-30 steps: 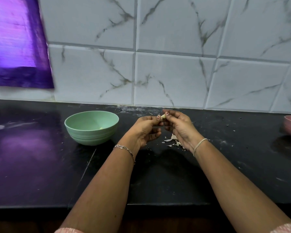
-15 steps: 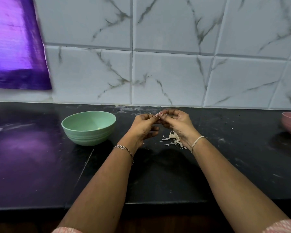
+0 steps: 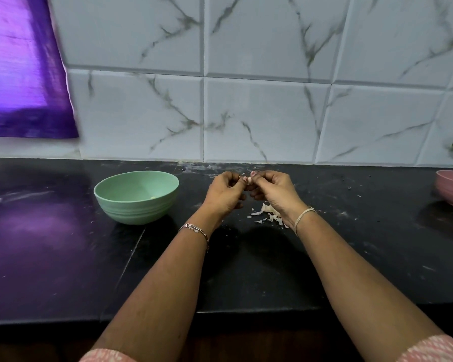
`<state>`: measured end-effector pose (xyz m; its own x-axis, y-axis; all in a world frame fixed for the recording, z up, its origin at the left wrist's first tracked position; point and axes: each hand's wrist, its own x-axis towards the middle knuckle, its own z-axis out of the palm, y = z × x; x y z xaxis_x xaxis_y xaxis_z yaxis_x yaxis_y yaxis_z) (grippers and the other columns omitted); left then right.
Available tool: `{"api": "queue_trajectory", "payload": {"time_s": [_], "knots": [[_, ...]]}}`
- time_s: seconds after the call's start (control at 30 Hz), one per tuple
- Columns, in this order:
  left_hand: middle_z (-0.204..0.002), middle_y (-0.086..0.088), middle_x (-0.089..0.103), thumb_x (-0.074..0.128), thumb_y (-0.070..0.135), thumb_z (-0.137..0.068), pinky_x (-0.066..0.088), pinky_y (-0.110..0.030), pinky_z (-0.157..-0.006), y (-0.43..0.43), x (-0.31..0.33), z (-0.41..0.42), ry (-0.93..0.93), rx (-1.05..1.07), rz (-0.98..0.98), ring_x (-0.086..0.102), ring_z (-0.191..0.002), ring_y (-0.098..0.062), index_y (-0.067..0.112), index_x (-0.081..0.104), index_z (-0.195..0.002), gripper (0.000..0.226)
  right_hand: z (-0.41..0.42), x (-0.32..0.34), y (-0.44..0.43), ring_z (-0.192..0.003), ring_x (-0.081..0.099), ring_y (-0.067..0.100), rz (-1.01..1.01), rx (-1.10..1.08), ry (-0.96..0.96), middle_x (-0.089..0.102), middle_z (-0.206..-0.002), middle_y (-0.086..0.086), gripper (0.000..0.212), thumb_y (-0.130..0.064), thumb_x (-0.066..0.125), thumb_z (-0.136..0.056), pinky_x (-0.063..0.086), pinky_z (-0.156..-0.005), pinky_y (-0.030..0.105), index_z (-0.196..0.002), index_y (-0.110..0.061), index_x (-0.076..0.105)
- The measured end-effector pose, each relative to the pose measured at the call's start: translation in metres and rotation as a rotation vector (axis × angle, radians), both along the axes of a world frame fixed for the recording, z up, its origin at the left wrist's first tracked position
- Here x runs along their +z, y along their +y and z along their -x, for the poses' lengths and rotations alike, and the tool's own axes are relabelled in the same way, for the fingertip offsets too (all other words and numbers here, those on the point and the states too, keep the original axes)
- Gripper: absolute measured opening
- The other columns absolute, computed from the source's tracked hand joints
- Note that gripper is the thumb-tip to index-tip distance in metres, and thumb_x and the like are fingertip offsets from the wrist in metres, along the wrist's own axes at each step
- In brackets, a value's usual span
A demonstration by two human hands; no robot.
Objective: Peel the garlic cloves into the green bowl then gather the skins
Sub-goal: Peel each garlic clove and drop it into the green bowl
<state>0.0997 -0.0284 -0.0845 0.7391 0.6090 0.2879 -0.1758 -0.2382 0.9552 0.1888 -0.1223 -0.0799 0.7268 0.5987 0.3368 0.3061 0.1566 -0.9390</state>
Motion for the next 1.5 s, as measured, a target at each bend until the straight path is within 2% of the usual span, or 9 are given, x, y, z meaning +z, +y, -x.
{"api": "queue_trajectory", "payload": {"time_s": [0.17,0.37,0.63,0.77,0.97,1.17,1.27,1.37,1.5], "knots": [[-0.085,0.000,0.062,0.051,0.020,-0.099,0.049,-0.025,-0.058,0.001,-0.001,-0.002,0.008,-0.001,0.014,0.057,-0.065,-0.011,0.012,0.053,-0.096,0.008,0.001,0.002,-0.001,-0.059,0.059,0.013,-0.009,-0.012,0.036,0.066,-0.074,0.010,0.021,-0.016,0.056,-0.098,0.050,-0.055,0.017,-0.084,-0.003,0.065],[-0.087,-0.002,0.059,0.046,0.022,-0.100,0.048,-0.024,-0.054,0.002,-0.001,-0.006,0.037,0.009,0.053,0.057,-0.064,-0.011,0.012,0.050,-0.095,0.012,0.000,0.002,0.000,-0.048,0.046,0.006,-0.008,-0.100,0.048,0.050,-0.055,-0.006,0.023,-0.019,0.060,-0.096,0.043,-0.047,0.016,-0.074,-0.015,0.066],[-0.087,-0.003,0.057,0.044,0.021,-0.098,0.048,-0.026,-0.053,0.006,-0.001,-0.003,0.062,0.090,0.086,0.056,-0.065,-0.016,0.014,0.049,-0.090,0.012,-0.013,0.010,-0.009,-0.051,0.051,0.011,-0.194,-0.183,0.314,0.053,-0.065,0.003,0.024,-0.014,0.052,-0.100,0.047,-0.046,0.020,-0.077,-0.010,0.058],[-0.086,-0.002,0.061,0.055,0.025,-0.095,0.051,-0.031,-0.057,0.010,-0.007,-0.004,0.125,0.114,-0.138,0.057,-0.066,-0.018,0.020,0.053,-0.087,0.010,-0.019,0.017,-0.020,-0.054,0.062,0.014,-0.299,-0.198,0.459,0.064,-0.074,0.009,0.019,-0.013,0.048,-0.101,0.053,-0.051,0.021,-0.085,-0.008,0.058],[-0.087,0.019,0.064,0.076,0.031,-0.080,0.054,-0.037,-0.083,0.005,-0.014,-0.002,0.335,0.080,-0.619,0.063,-0.086,-0.007,0.039,0.059,-0.080,0.019,-0.020,0.014,-0.021,-0.065,0.071,0.020,-0.313,-0.113,0.488,0.071,-0.082,0.014,0.015,-0.016,0.049,-0.101,0.059,-0.061,0.027,-0.105,-0.003,0.056],[-0.089,0.016,0.070,0.070,0.033,-0.087,0.054,-0.034,-0.083,0.002,-0.014,-0.001,0.377,0.145,-0.669,0.064,-0.087,-0.005,0.032,0.068,-0.093,0.006,-0.018,0.012,-0.018,-0.061,0.071,0.018,-0.321,-0.059,0.455,0.070,-0.084,0.015,0.011,-0.013,0.050,-0.101,0.059,-0.057,0.023,-0.097,-0.004,0.054],[-0.093,0.013,0.069,0.062,0.039,-0.091,0.053,-0.035,-0.086,0.003,-0.014,-0.003,0.391,0.105,-0.656,0.063,-0.093,-0.008,0.031,0.072,-0.101,0.016,-0.018,0.010,-0.016,-0.058,0.070,0.017,-0.313,-0.046,0.438,0.069,-0.084,0.016,0.009,-0.012,0.056,-0.098,0.055,-0.052,0.021,-0.098,-0.003,0.054],[-0.094,0.011,0.060,0.067,0.028,-0.090,0.053,-0.036,-0.088,0.005,-0.016,-0.006,0.318,0.059,-0.659,0.064,-0.090,-0.009,0.027,0.074,-0.099,0.012,-0.017,0.009,-0.014,-0.056,0.069,0.017,-0.316,-0.042,0.432,0.068,-0.084,0.018,0.009,-0.011,0.059,-0.096,0.055,-0.052,0.021,-0.094,-0.004,0.053],[-0.081,0.010,0.067,0.071,0.013,-0.086,0.054,-0.024,-0.076,0.006,-0.015,-0.006,0.187,0.090,-0.544,0.063,-0.074,-0.006,0.026,0.069,-0.095,0.016,-0.017,0.008,-0.014,-0.057,0.069,0.015,-0.286,-0.030,0.403,0.067,-0.082,0.015,0.008,-0.009,0.061,-0.094,0.056,-0.056,0.020,-0.090,-0.002,0.057]]}}
